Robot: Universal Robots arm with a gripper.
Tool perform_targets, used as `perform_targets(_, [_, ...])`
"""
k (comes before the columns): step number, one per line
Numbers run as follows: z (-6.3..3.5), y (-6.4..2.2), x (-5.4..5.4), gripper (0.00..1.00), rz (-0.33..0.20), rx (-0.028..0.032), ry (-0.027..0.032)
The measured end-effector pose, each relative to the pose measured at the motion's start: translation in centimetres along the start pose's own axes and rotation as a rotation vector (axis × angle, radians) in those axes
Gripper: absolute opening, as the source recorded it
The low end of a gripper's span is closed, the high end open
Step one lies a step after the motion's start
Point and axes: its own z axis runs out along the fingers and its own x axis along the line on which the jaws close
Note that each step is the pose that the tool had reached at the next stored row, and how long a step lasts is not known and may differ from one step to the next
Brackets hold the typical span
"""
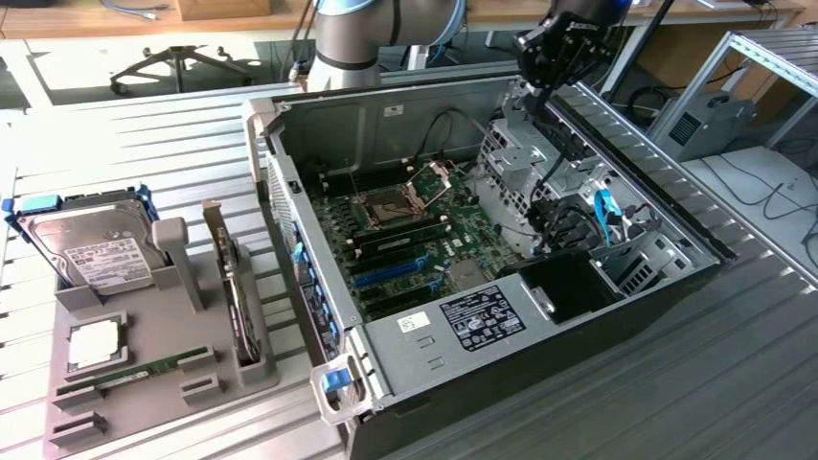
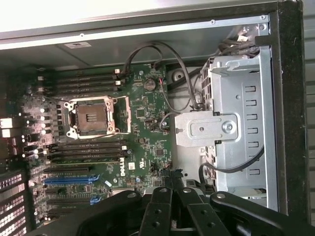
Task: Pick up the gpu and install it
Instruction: 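Reach for the gpu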
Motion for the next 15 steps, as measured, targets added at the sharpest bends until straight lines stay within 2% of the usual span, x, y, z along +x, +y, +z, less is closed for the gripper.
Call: perform_targets(15, [0.10, -0.10, 1.3, 0.11, 0.000, -0.0001, 0.0000])
